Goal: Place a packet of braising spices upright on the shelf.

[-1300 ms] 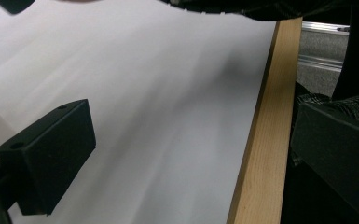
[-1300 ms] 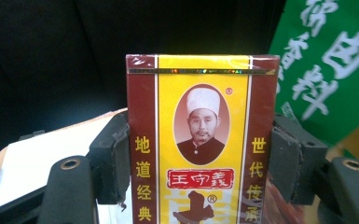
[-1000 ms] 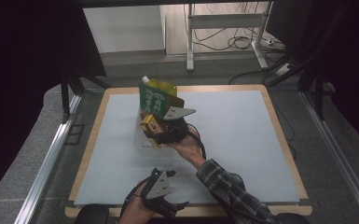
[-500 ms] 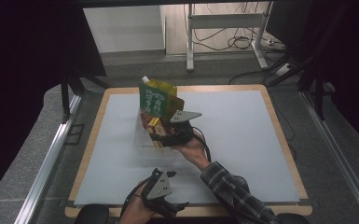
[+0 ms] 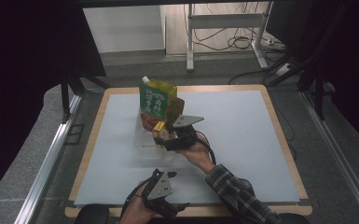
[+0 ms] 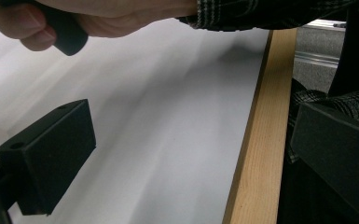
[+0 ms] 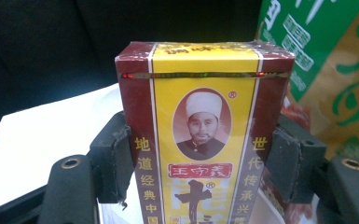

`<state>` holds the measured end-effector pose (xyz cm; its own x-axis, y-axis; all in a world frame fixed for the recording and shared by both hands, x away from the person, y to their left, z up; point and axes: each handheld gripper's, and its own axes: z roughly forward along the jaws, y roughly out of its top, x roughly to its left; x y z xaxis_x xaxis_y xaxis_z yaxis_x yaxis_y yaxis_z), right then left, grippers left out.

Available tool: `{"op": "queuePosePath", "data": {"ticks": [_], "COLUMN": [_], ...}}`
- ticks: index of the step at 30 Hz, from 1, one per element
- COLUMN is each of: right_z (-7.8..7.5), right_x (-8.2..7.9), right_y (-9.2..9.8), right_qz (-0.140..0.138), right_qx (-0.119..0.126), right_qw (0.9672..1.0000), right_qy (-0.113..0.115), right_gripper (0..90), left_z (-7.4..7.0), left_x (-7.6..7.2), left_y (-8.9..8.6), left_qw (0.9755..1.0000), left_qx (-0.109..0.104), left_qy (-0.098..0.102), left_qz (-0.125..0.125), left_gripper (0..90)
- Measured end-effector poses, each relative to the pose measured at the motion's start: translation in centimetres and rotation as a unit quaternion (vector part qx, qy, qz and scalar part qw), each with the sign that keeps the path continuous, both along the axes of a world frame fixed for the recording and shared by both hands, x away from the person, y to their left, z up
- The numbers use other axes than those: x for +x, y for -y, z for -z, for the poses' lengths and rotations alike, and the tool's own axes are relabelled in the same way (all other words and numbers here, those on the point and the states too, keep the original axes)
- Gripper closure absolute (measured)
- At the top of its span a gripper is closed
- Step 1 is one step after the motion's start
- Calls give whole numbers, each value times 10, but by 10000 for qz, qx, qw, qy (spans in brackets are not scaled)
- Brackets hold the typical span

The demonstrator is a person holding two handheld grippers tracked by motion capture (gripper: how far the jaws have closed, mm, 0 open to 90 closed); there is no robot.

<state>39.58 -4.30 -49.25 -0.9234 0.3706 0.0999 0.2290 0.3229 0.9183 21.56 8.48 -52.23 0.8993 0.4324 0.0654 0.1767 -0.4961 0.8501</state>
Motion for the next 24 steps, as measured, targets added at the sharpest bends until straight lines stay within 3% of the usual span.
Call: {"op": "queuePosePath", "data": {"ticks": [4, 8, 15, 24], "right_z": [5, 7, 6, -6], "right_x": [1, -2, -3, -1], "right_y": [6, 3, 1, -1], "right_qz": [18, 27, 52, -23], "right_qx": [28, -171, -274, -536], "right_qw": [9999, 9998, 9996, 9985], "right_qy": [-110, -35, 3, -73], "right_gripper": [324, 324, 310, 197], "left_z": [0, 0, 0, -1], "left_x": [0, 0, 0, 1], "left_y": [0, 0, -1, -1], "left_qw": [10000, 10000, 10000, 10000], "left_qx": [0, -3, -21, -59], "left_qy": [-3, -3, 3, -2], "left_qz": [10, 7, -6, -24], "left_gripper": [0, 0, 0, 0]}}
